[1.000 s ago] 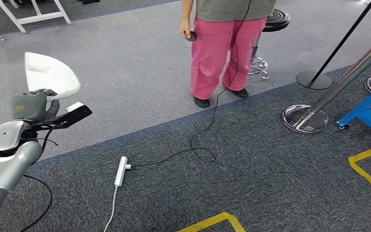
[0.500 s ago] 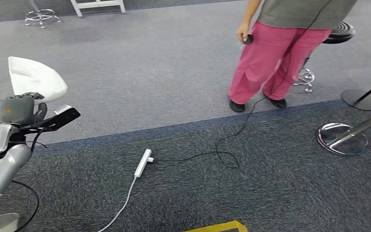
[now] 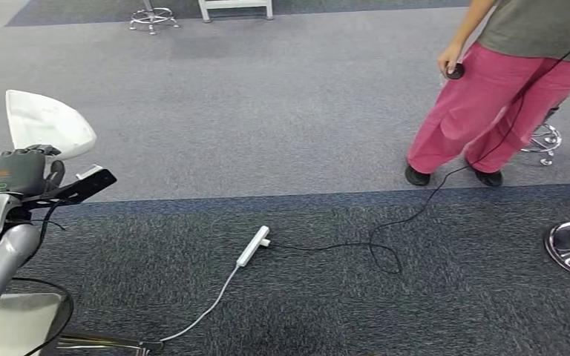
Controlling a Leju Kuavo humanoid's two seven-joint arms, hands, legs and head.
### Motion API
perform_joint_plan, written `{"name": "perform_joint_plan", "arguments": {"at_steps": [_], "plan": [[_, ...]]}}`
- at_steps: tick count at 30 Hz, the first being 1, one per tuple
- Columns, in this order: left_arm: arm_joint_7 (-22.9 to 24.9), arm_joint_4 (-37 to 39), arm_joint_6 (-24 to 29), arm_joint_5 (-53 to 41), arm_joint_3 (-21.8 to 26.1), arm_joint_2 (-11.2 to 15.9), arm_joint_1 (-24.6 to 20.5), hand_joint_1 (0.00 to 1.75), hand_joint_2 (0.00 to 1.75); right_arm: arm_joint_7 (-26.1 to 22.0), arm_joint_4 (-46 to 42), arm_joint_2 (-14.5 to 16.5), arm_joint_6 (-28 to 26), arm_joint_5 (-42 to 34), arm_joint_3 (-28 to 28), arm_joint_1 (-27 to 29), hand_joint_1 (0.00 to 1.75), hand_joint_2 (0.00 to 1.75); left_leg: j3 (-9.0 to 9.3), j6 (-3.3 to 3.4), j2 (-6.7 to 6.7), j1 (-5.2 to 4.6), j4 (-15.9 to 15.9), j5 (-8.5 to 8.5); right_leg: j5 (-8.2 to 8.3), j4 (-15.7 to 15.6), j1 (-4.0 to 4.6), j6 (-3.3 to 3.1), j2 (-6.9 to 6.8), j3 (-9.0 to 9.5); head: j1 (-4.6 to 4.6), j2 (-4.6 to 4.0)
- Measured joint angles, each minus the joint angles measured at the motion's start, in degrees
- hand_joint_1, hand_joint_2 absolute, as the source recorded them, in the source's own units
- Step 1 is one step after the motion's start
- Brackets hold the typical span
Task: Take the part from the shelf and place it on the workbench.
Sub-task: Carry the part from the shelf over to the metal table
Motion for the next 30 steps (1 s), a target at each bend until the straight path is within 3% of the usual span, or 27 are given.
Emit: {"name": "perform_joint_plan", "arguments": {"at_steps": [1,2,4,5,6,8,10,11,13,14,15,17,18,19,20,22,24,26,28,30], "plan": [[0.0,0.0,0.0,0.0,0.1,0.0,-0.1,1.75,1.75,0.0,-0.1,0.0,0.0,0.0,0.1,0.0,0.00,0.00,-1.46,-0.23,1.76,-0.04,3.3,-1.75,-0.03,-0.1,0.13,-0.20,-0.75,0.11,-0.11,0.00],[0.0,0.0,-0.1,0.0,0.1,0.1,-0.1,1.75,1.75,0.0,-0.2,0.0,0.0,-0.1,0.2,0.1,0.00,0.00,-3.27,-0.44,2.66,0.02,7.3,-3.56,-0.10,-0.1,0.23,-0.35,-1.55,0.14,-0.18,-0.01],[0.0,-0.1,-0.3,0.0,0.1,0.1,0.1,1.75,1.75,0.0,-0.5,0.0,0.2,-0.2,0.4,0.2,0.00,0.00,-5.61,-0.70,3.21,0.18,12.5,-5.08,-0.27,0.0,0.35,-0.50,-3.21,0.20,-0.19,-0.01],[0.0,-0.1,-0.4,-0.1,0.1,0.1,0.2,1.75,1.75,0.1,-0.7,0.0,0.3,-0.3,0.5,0.3,0.00,0.00,-5.33,-0.74,3.35,0.22,12.2,-4.29,-0.36,0.0,0.39,-0.50,-3.98,0.24,-0.19,-0.01],[0.0,-0.2,-0.5,-0.2,0.2,0.1,0.3,1.75,1.75,0.1,-0.9,0.0,0.3,-0.4,0.6,0.3,0.00,0.00,-3.81,-0.70,3.67,0.23,9.4,-2.55,-0.47,0.0,0.42,-0.46,-4.71,0.34,-0.20,0.00],[0.0,-0.5,-0.7,-0.4,0.3,0.2,0.2,1.75,1.75,0.2,-1.4,0.0,0.4,-0.6,1.0,0.3,0.00,0.00,0.42,-0.43,6.06,-0.17,1.4,0.61,-0.84,0.1,0.69,-0.17,-6.06,0.61,-0.23,0.00],[0.0,-0.8,-0.8,-0.5,0.4,0.2,0.0,1.75,1.75,0.4,-1.8,0.0,0.5,-0.8,1.2,0.4,0.00,0.00,2.60,0.23,8.09,-0.75,-3.0,1.37,-1.24,0.2,1.11,0.28,-7.29,0.83,-0.16,0.00],[0.0,-0.9,-0.9,-0.6,0.4,0.3,0.0,1.75,1.75,0.5,-1.9,0.0,0.6,-0.9,1.4,0.4,0.00,0.00,2.65,0.59,8.13,-1.02,-3.3,1.16,-1.40,0.2,1.25,0.48,-7.94,0.92,-0.11,0.01],[0.1,-1.1,-1.0,-0.8,0.5,0.4,0.1,1.75,1.75,0.7,-2.4,0.0,0.6,-1.0,1.7,0.4,0.00,0.00,2.58,1.29,6.68,-0.91,-3.5,1.30,-1.95,0.3,1.17,0.94,-8.60,1.05,0.02,0.00],[0.1,-1.2,-1.0,-0.9,0.6,0.5,0.1,1.75,1.75,0.8,-2.6,0.0,0.6,-1.1,1.8,0.4,0.00,0.00,2.61,1.67,6.03,-0.80,-3.6,1.40,-2.70,1.2,1.07,1.19,-7.70,0.68,0.07,0.01],[0.1,-1.3,-1.0,-1.0,0.7,0.5,0.0,1.75,1.75,0.8,-2.8,0.0,0.6,-1.1,1.9,0.4,0.00,0.00,2.65,2.04,5.39,-0.66,-3.7,1.50,-3.98,3.3,0.98,1.42,-6.22,-0.28,0.15,0.00],[0.2,-1.5,-1.0,-1.0,0.8,0.4,-0.1,1.75,1.75,0.8,-2.9,0.0,0.7,-1.1,2.1,0.5,0.00,0.00,2.66,2.53,4.08,-0.55,-3.8,1.53,-7.49,10.8,0.84,1.60,-3.11,-3.94,0.35,0.00],[0.2,-1.5,-1.0,-1.0,0.8,0.4,0.0,1.75,1.75,0.8,-2.9,0.0,0.7,-1.1,2.2,0.6,0.00,0.00,2.66,2.61,3.32,-0.57,-3.7,1.52,-8.84,14.8,0.83,1.61,-2.49,-6.02,0.38,0.00],[0.2,-1.5,-1.0,-1.0,0.8,0.3,0.1,1.75,1.75,0.8,-3.0,0.0,0.7,-1.1,2.2,0.7,0.00,0.00,2.68,2.63,2.49,-0.59,-3.7,1.51,-9.22,17.2,0.83,1.55,-2.24,-7.48,0.38,0.00],[0.2,-1.5,-1.0,-1.0,0.8,0.2,0.1,1.75,1.75,0.9,-3.0,0.0,0.7,-1.1,2.3,0.8,0.00,0.00,2.71,2.62,1.63,-0.60,-3.7,1.51,-8.40,17.4,0.84,1.46,-2.12,-7.95,0.38,-0.01],[0.2,-1.5,-1.0,-1.0,0.8,0.2,0.2,1.75,1.75,0.9,-3.1,0.0,0.7,-1.1,2.4,0.9,0.00,0.00,2.87,2.59,-0.02,-0.56,-3.7,1.49,-4.03,11.3,0.74,1.16,-1.16,-5.70,0.38,-0.01],[0.2,-1.6,-1.0,-1.0,0.8,0.2,0.2,1.75,1.75,0.9,-3.2,0.0,0.7,-1.1,2.4,0.9,0.00,0.00,2.81,2.32,-1.49,-0.54,-3.5,1.48,-0.93,3.8,0.44,0.93,1.47,-2.32,0.32,-0.01],[0.2,-1.7,-1.1,-1.0,0.8,0.2,0.2,1.75,1.75,0.9,-3.3,0.0,0.7,-1.1,2.5,0.9,0.00,0.00,2.44,1.72,-2.87,-0.40,-3.5,1.68,-0.67,1.0,0.30,0.84,2.74,-0.72,0.29,0.00],[0.2,-1.8,-1.1,-1.0,0.9,0.3,0.4,1.75,1.75,1.0,-3.4,0.0,0.8,-1.1,2.7,1.0,0.00,0.00,2.15,1.09,-3.75,-0.20,-3.6,1.84,-0.56,0.5,0.32,0.49,1.57,-0.28,0.28,0.01],[0.4,-1.9,-1.3,-1.1,0.9,0.6,0.4,1.75,1.75,1.3,-3.8,0.0,0.9,-1.3,2.8,0.9,0.00,0.00,1.30,0.57,-1.29,-0.34,-1.8,0.47,-0.31,0.0,0.28,-0.14,0.17,0.07,0.01,0.01]]}}
